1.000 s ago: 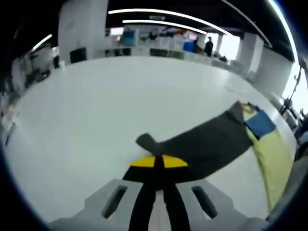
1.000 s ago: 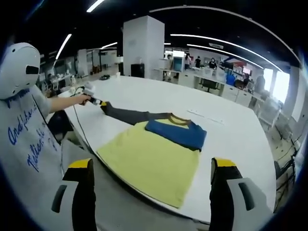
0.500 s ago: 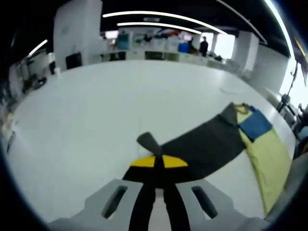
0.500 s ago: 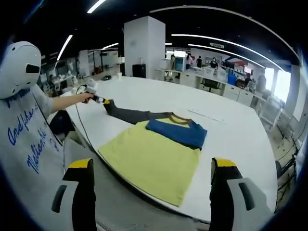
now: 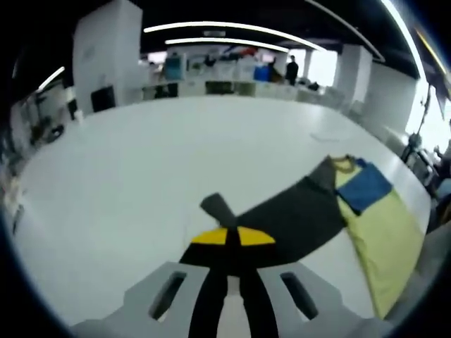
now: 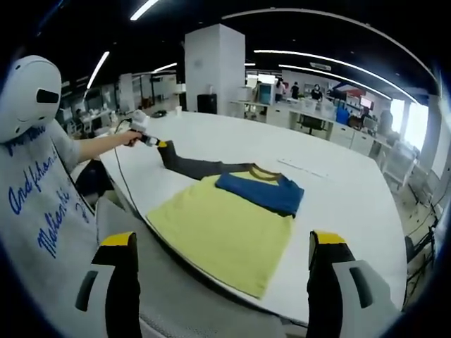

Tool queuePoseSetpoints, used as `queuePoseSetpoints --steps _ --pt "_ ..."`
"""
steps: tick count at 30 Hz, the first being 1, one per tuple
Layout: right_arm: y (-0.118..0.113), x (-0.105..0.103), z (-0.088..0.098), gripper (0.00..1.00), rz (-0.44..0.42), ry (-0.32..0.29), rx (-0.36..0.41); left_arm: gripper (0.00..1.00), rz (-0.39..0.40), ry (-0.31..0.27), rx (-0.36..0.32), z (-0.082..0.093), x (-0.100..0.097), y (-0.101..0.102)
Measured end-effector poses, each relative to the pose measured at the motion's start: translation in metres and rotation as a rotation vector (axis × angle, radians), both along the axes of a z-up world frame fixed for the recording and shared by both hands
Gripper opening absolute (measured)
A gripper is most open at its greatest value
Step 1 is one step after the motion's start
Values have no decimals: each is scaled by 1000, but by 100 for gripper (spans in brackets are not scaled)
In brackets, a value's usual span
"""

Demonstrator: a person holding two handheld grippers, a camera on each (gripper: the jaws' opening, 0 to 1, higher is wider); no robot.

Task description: Fold the garment on the visible template until the final outline fits inside the template.

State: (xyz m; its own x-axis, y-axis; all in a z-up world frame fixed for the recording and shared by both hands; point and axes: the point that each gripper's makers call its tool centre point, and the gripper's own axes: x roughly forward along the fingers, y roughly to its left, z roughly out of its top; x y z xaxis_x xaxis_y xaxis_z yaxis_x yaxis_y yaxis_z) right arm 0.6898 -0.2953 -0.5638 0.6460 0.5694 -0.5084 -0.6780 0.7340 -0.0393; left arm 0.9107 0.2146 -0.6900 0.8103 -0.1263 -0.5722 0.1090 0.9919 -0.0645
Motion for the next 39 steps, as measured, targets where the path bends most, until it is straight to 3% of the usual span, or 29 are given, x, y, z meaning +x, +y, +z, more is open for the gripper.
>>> queuePoseSetpoints --steps 12,23,39 --pt "-8 -5 6 100 8 -16 12 0 -17 -28 -10 13 0 -26" --pt "-14 -16 -3 100 29 1 20 0 -34 -43 11 24 -4 -45" --pt "-19 -15 -3 100 43 -9 39 0 -71 -61 31 38 -2 -75"
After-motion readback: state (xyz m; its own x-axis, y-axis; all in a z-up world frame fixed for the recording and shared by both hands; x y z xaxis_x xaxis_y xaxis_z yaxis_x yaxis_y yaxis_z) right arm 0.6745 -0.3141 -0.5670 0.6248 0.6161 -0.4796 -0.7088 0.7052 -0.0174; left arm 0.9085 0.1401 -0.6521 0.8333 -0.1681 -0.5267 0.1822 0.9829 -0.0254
